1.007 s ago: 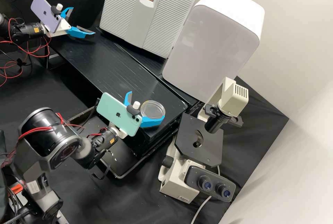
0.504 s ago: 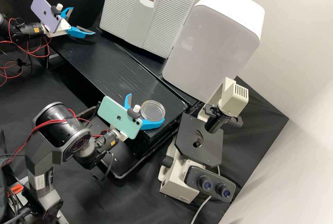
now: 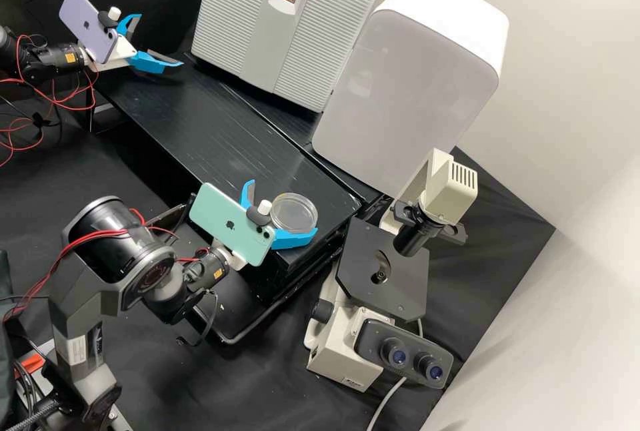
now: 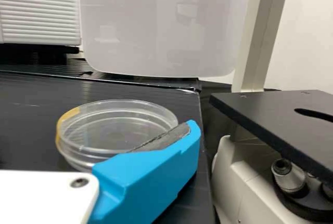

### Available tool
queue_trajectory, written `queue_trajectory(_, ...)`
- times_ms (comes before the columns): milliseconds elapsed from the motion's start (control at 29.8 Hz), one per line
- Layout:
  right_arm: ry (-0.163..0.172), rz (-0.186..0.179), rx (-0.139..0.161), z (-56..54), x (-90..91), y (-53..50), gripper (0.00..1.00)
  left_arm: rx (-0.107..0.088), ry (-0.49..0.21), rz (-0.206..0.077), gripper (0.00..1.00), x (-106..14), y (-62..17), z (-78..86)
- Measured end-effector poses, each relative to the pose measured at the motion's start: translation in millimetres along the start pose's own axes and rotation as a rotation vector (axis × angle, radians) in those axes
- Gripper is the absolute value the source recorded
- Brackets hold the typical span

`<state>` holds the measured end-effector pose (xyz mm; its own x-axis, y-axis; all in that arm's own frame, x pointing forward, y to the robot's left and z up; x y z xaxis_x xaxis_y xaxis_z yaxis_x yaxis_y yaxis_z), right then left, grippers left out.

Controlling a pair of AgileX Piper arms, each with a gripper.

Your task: Slide the petri dish to the left

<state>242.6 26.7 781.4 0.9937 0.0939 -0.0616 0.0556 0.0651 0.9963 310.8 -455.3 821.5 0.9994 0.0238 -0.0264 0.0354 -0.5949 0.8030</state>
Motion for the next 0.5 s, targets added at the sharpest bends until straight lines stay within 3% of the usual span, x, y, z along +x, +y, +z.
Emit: queue_trajectory(504, -0.020, 0.017, 0.003, 3.8, 3.2, 3.4, 1.00, 0.000, 0.000, 0.000, 1.00, 0.0, 0.0, 0.0)
